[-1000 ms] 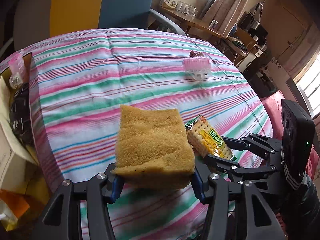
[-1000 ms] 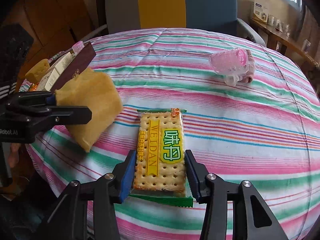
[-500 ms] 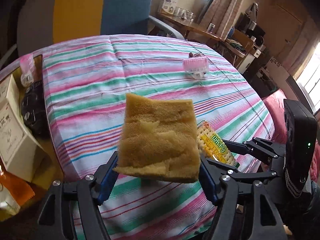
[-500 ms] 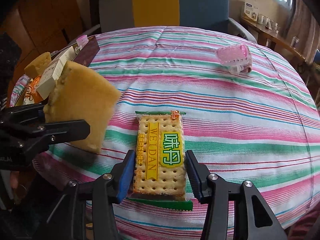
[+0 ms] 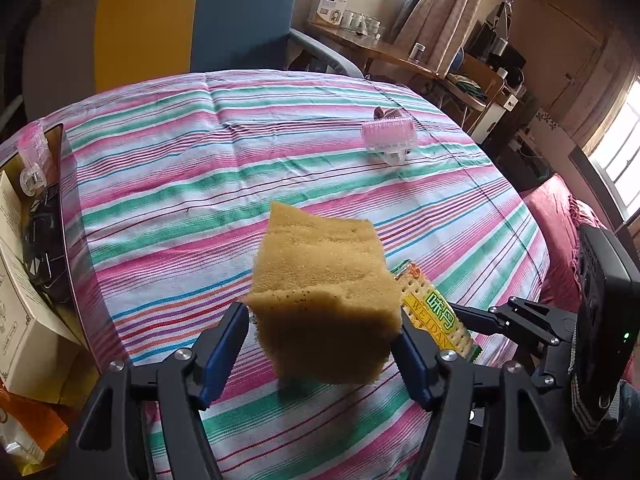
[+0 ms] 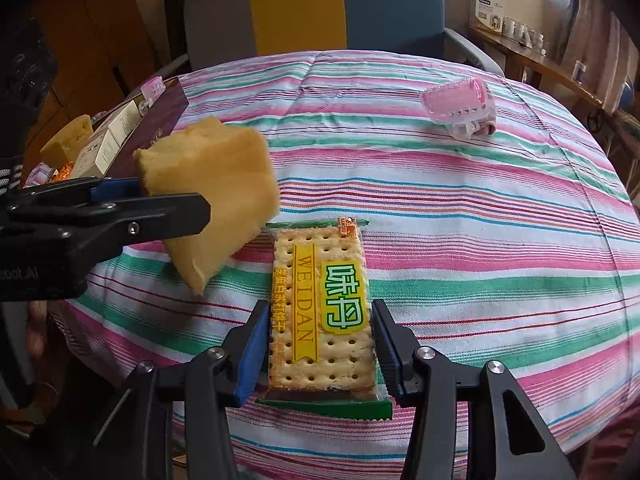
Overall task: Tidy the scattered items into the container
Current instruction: 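Carry the sponge and cracker packet over the gold tin with both grippers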
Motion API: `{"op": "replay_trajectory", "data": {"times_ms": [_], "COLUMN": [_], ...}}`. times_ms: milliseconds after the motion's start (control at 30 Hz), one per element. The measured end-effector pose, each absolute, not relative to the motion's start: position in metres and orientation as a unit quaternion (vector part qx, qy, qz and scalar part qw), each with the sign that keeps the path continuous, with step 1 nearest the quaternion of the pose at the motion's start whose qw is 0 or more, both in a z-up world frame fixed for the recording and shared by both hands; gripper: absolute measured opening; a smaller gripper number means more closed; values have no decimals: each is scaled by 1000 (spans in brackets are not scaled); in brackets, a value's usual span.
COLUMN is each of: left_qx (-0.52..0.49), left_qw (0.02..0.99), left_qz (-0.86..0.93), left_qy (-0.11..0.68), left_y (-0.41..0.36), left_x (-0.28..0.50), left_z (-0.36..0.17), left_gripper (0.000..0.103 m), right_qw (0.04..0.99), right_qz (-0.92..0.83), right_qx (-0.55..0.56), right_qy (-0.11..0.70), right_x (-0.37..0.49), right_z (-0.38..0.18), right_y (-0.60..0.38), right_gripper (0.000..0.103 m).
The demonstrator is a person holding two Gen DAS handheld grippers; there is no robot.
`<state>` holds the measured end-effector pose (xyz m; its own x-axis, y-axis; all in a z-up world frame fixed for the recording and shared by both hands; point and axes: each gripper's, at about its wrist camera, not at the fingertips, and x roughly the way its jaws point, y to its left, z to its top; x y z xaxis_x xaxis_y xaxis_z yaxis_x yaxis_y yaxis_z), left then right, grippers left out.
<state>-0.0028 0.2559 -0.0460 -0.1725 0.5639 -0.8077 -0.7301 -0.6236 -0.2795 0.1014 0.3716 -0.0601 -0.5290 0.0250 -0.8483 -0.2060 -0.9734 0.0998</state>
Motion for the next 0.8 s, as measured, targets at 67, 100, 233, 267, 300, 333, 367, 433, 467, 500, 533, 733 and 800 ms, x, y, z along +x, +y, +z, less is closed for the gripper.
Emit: {"op": "replay_trajectory", "data": {"times_ms": [67, 100, 233, 267, 300, 333, 367, 433, 467, 500, 533, 733, 800], "left_qx": [-481, -479, -468, -465, -461, -457, -452, -443, -439, -436, -433, -406, -395], "left_qw": [428, 430, 429, 428, 427, 424, 421, 413, 407, 399, 392, 328, 304], "left_qz": [761, 762, 770, 774, 777, 781, 786, 795, 801, 807, 812, 851, 863], "left_qy": [79, 75, 56, 50, 44, 38, 33, 19, 11, 4, -5, -63, -82], "left_y": [253, 250, 235, 230, 225, 220, 214, 200, 193, 184, 174, 103, 77], "left_x": [2, 4, 11, 11, 12, 12, 11, 9, 7, 4, 2, -22, -30], "left_z": [-45, -44, -34, -30, -26, -22, -18, -9, -5, -1, 3, 26, 33], "left_gripper": [57, 57, 57, 57, 57, 56, 56, 56, 57, 56, 57, 57, 57], "right_qw": [67, 67, 68, 68, 68, 67, 63, 55, 52, 47, 41, -3, -21], "right_qz": [870, 871, 871, 871, 871, 871, 871, 870, 869, 868, 868, 875, 879], "right_qx": [-479, -478, -475, -474, -474, -473, -472, -472, -472, -473, -473, -465, -459], "right_qy": [93, 95, 104, 106, 111, 116, 123, 133, 137, 141, 145, 132, 125], "right_x": [102, 102, 105, 105, 105, 106, 106, 103, 102, 100, 97, 65, 52], "right_z": [-60, -60, -59, -58, -58, -57, -56, -55, -54, -53, -52, -35, -26], "right_y": [371, 371, 372, 373, 373, 373, 373, 371, 369, 368, 364, 333, 320], "right_gripper": [51, 50, 49, 48, 48, 48, 48, 48, 48, 48, 48, 48, 48]}}
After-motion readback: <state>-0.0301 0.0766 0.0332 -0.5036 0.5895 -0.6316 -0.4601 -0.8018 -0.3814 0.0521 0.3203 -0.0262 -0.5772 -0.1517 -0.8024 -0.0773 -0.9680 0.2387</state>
